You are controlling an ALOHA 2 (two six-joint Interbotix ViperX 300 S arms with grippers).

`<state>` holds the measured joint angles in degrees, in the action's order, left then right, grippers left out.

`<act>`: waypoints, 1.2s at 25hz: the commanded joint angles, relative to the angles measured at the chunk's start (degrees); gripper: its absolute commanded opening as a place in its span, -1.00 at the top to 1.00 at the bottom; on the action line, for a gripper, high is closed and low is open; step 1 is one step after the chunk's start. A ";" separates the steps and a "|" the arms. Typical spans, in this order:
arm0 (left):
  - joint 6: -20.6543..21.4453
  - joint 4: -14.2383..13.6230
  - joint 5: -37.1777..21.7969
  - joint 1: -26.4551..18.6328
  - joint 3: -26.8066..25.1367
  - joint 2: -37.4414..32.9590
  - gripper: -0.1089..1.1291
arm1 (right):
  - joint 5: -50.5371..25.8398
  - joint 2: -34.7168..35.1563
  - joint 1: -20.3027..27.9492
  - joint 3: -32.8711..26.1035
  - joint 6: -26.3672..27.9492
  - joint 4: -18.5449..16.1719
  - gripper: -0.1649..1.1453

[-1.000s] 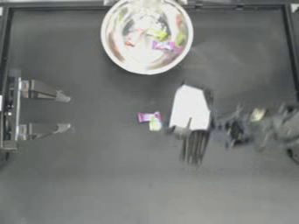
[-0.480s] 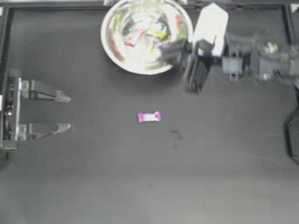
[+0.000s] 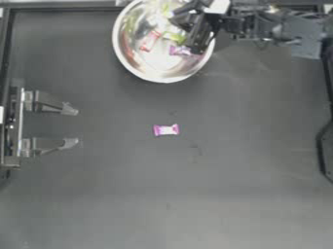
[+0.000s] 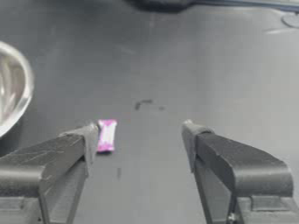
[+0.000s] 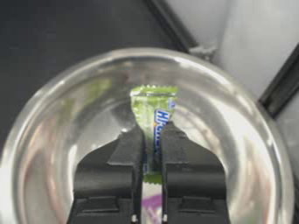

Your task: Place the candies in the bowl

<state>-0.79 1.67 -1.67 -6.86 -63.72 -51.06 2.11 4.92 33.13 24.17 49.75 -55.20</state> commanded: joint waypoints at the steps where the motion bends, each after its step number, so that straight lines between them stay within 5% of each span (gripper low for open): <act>1: 0.00 0.09 0.53 0.00 0.62 0.35 -0.67 | -0.09 2.37 0.00 -3.96 0.00 -1.67 0.22; 10: -0.09 0.09 0.53 0.00 0.62 0.35 -0.67 | -0.79 6.50 -0.09 -6.77 -0.09 -5.10 0.17; 18: -0.09 0.09 0.53 0.00 0.62 0.35 -0.67 | 2.90 7.21 -0.09 -6.68 0.62 -5.36 -0.92; 21: -0.09 0.18 0.53 0.00 0.62 0.35 -0.67 | 3.69 6.68 -0.09 -6.59 0.53 -3.78 -0.75; 30: 0.00 0.09 0.53 0.00 0.70 0.26 -0.67 | 8.79 -3.16 -1.49 -0.44 0.62 -2.72 -0.74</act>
<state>-0.79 1.76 -1.58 -6.86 -63.72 -50.98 9.32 5.89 32.08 23.29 50.27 -58.36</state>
